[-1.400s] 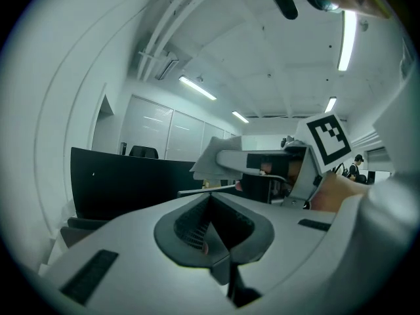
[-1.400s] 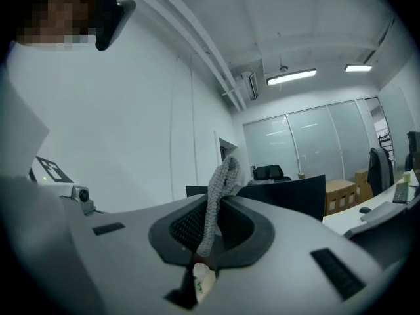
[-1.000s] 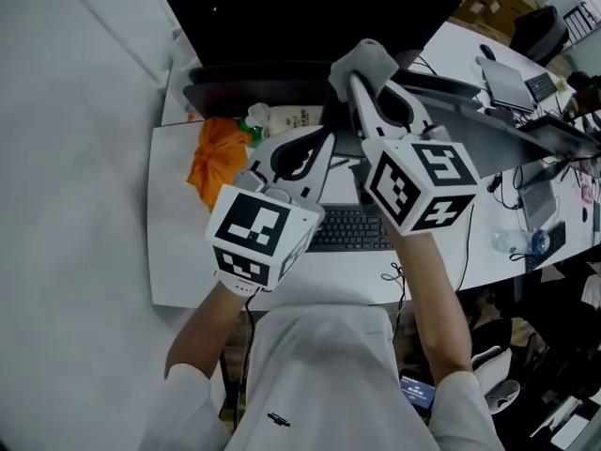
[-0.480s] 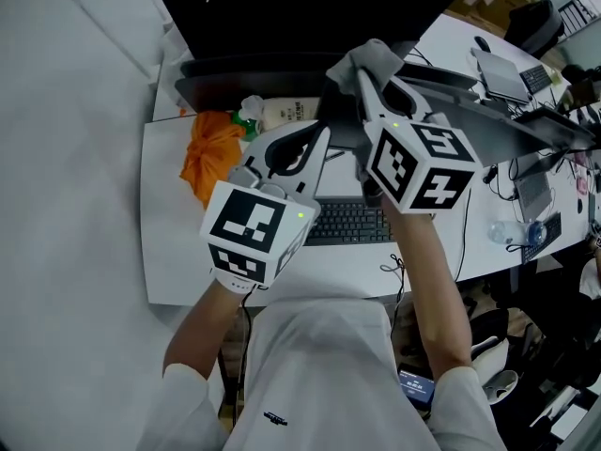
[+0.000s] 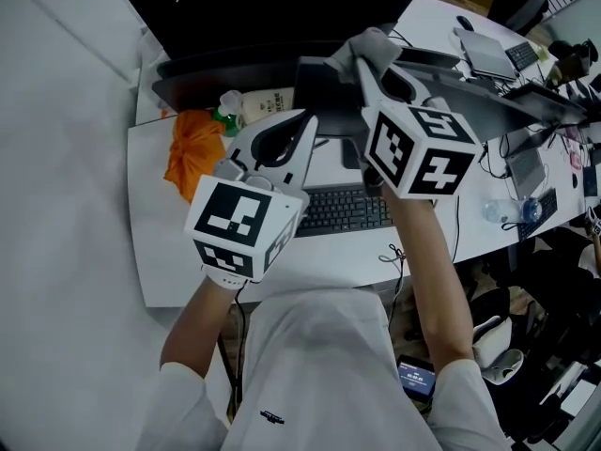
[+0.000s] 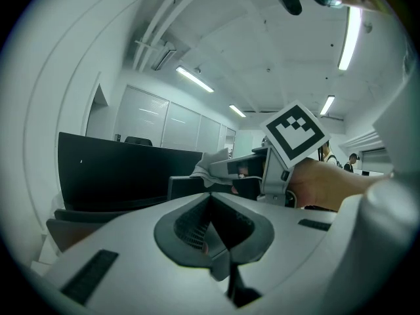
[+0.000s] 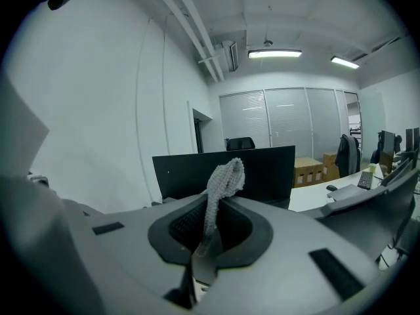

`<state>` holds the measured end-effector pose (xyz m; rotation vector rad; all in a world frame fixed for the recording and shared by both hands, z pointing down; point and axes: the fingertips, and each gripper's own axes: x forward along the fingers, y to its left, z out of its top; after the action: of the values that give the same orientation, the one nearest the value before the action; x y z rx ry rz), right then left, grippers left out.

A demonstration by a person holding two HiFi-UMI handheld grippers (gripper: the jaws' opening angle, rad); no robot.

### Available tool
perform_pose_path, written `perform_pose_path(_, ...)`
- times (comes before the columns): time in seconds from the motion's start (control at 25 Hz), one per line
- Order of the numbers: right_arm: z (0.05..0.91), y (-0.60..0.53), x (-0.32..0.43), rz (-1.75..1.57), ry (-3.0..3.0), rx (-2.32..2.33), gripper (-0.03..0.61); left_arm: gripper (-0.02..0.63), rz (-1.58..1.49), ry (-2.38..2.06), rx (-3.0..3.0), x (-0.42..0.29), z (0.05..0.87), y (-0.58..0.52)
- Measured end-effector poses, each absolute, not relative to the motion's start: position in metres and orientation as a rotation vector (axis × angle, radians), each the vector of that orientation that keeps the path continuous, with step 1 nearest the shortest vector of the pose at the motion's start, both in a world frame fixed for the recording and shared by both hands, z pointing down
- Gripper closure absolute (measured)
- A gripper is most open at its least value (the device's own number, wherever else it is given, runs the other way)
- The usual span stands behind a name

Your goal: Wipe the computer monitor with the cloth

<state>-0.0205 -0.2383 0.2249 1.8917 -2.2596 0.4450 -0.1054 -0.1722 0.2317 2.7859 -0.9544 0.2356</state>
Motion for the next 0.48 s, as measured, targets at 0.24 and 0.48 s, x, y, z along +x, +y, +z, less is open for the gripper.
perform_pose_path(0.24, 0.227, -0.232, 0.002, 0.46, -2.215, 1.904, 0.552, 0.595, 0.248, -0.946, 2.793, -0.093, 0.231, -0.168)
perform_pose_path(0.48, 0.229, -0.228, 0.02, 0.453, -2.184, 1.91, 0.552, 0.595, 0.279, -0.939, 2.803, -0.082, 0.233, -0.164)
